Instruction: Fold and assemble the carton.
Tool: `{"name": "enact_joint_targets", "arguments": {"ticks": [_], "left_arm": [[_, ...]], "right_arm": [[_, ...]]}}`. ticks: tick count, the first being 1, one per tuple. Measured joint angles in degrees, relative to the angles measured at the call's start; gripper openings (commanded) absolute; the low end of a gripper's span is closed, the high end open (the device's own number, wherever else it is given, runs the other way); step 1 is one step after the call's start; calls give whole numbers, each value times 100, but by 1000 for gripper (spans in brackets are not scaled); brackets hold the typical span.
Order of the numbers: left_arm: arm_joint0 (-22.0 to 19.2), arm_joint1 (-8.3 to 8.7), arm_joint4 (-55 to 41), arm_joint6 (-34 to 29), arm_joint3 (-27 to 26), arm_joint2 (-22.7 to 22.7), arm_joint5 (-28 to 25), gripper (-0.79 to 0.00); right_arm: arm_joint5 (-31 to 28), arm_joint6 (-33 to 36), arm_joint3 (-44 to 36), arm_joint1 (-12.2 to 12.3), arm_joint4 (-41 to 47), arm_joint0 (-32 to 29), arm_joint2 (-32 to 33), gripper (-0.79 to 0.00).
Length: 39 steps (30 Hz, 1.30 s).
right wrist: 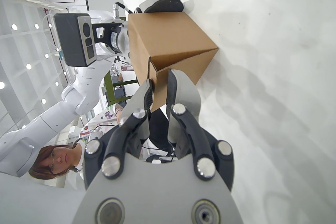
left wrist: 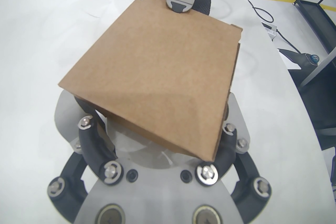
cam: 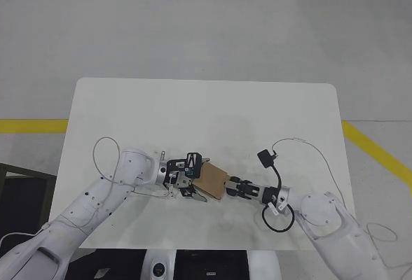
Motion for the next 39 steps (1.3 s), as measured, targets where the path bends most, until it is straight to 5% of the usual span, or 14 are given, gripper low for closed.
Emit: {"name": "enact_joint_targets", "arguments": {"ticks": [12,18,32,39], "left_arm": [[-8,-3,14,25,-22,9,0,0],[-2,-4,5,23,-5,6,0,0],[20,9,14,12,25,-18,0,0],[16,12,12,7,22,-12,0,0]], "right_arm": [[217,-41,-26,-51,-75,273,-203,-680],[211,-81,31,-64,115,264,-175,-573],[63,74,-73,13,294,-114,181,-576],[-29,136,-94,41,344,-230,314,-643]]}}
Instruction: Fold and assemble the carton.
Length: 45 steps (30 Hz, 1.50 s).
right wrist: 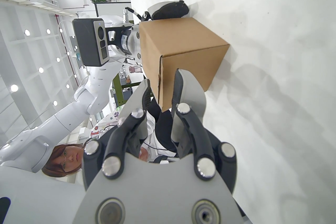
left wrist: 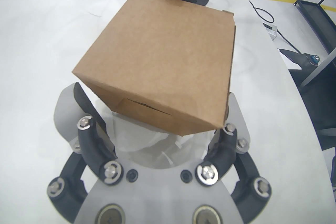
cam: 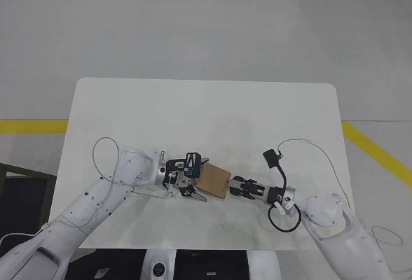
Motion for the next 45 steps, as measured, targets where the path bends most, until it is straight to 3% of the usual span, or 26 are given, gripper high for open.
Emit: {"name": "enact_joint_targets", "arguments": {"ticks": [5,12,45], "left_arm": [[-16,-6,6,13,-2,8,0,0],[-31,-19,9,7,-13,20,0,0],[-61,-94,39,-8,-54,-22,0,0]], "right_arm": [[31,126,-109,30,-85,-156,40,-671],[22,119,-192,32,-124,-247,-44,-785],[26,29,24,-62,-143,209,-568,-785]]}}
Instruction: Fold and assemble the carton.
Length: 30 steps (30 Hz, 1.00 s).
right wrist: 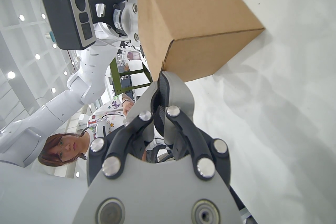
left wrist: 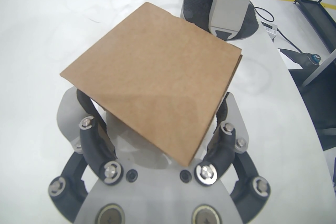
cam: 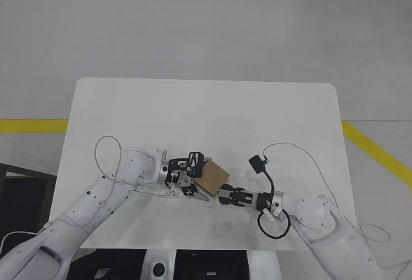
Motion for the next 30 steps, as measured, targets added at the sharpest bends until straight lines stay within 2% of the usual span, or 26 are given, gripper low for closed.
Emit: {"name": "enact_joint_targets", "arguments": {"ticks": [9,15,21,25,30], "left_arm": [[36,21,-46,29,58,-84,0,0],[185,149,-291,86,61,-206,0,0],[493,461,-559,211,-273,-442,0,0],[744,750,-855,370,-574,-936,0,0],[1009,1005,-1323,483,-868,-1568,5,0]], "right_arm": [[-25,10,-42,30,19,-74,156,-785],[-118,55,-55,87,47,-247,445,-757],[-310,107,-169,142,58,-411,730,-730],[-494,124,-211,176,26,-473,930,-745],[-872,159,-148,198,51,-431,1099,-727]]}}
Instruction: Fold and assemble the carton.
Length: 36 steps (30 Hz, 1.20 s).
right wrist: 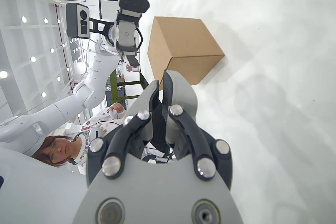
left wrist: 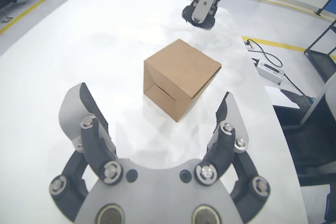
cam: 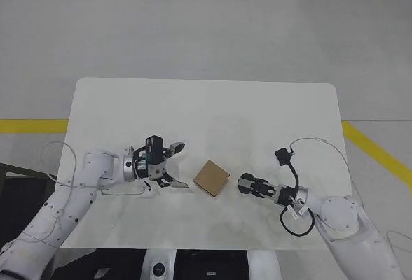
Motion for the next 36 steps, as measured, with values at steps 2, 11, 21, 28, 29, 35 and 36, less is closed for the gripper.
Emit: {"name": "enact_joint_targets", "arguments": {"ticks": [2,11,21,28,29,35,36], "left_arm": [[61,49,-166,-121,-25,-259,165,0],[78,-30,-741,-1103,-339,-400,1268,0],[-87,-137,-1278,-1532,-143,-515,1954,0],[-25,-135,-1255,-1844,-129,-751,2307,0],[-12,-136,-1266,-1884,-137,-775,2362,0],[11,-125,-1363,-2113,-159,-1020,2486,0],[12,-122,-1379,-2135,-162,-1056,2455,0]], "right_arm": [[-218,-8,81,0,33,68,34,-714],[-1092,-359,806,-68,92,616,-87,0],[-1708,-726,1353,-98,1,1165,60,0],[-2019,-1219,1606,-95,-369,1531,326,0],[-2079,-1285,1646,-96,-418,1566,355,0],[-2179,-1755,1910,-110,-845,1785,454,0],[-2177,-1791,1938,-112,-886,1819,458,0]]}}
